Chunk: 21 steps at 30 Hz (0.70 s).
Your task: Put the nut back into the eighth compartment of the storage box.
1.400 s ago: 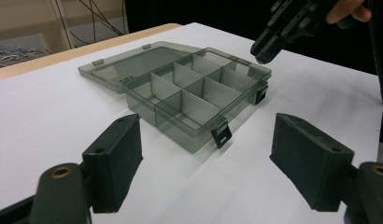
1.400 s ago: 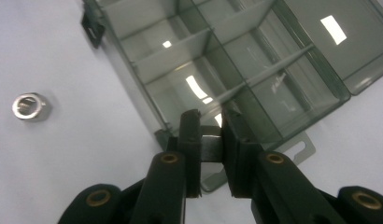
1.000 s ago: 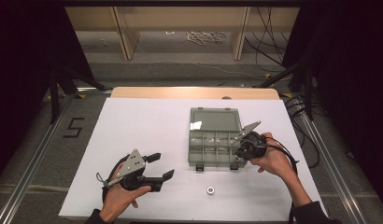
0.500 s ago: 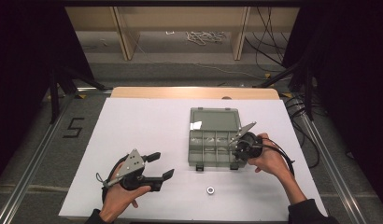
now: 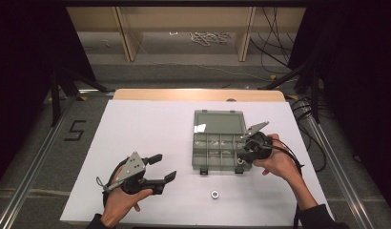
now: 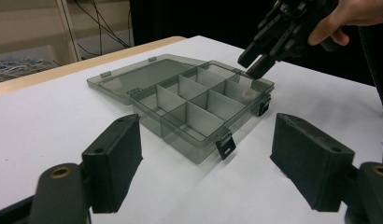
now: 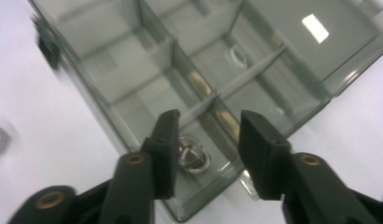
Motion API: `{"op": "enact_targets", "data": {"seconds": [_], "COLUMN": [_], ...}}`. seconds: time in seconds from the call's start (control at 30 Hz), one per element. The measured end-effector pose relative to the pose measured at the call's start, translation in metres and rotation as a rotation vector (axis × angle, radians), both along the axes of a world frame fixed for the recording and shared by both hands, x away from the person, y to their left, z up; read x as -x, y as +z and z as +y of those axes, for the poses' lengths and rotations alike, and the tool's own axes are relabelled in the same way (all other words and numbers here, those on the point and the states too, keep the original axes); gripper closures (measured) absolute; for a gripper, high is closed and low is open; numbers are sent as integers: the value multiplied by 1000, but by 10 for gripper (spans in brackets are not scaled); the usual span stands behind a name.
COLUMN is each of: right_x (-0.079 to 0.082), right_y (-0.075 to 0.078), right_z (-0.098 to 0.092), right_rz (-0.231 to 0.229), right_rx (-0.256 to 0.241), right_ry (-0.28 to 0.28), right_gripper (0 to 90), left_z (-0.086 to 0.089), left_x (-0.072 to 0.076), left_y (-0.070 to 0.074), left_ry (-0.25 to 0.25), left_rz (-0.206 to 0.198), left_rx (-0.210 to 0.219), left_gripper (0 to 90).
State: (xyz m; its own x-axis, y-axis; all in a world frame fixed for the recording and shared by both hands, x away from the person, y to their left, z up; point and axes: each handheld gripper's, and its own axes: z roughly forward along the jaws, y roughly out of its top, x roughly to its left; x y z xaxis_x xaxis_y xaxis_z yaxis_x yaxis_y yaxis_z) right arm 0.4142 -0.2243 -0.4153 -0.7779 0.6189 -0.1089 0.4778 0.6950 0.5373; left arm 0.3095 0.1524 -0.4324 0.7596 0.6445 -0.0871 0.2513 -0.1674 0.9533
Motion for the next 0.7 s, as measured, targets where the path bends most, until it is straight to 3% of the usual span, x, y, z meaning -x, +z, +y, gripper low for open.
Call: {"op": "enact_targets", "data": {"seconds": [0.1, 0.23, 0.3, 0.33, 0.37, 0.53, 0.57, 0.6, 0.67, 0.7], "right_x": [10, 24, 30, 31, 33, 42, 44, 46, 49, 51], "right_y": [11, 17, 18, 18, 17, 18, 16, 17, 15, 16], "right_z": [3, 7, 9, 9, 11, 17, 18, 19, 22, 22], "right_rz": [-8, -19, 13, 18, 16, 22, -2, 13, -8, 10], "right_rx": [-27, -62, -93, -105, -122, -109, -116, -113, -106, -89], "right_ry": [-13, 19, 15, 13, 2, 12, 24, 20, 28, 35], "right_gripper": [477, 383, 363, 350, 331, 297, 290, 288, 277, 272], "left_z": [0, 1, 0, 2, 1, 2, 1, 1, 1, 1], "left_x": [0, 0, 1, -1, 0, 1, 0, 0, 1, 1], "left_y": [0, 1, 1, 1, 1, 1, 1, 1, 1, 1], "left_ry": [-3, 3, 5, -9, -1, 5, -4, -2, -1, -1], "left_rz": [-3, -6, -3, -25, -10, -7, -16, -14, -10, -11], "left_rx": [12, 8, 12, -5, 8, 11, 17, 15, 20, 21], "left_gripper": [236, 236, 236, 236, 236, 235, 235, 235, 235, 235]}}
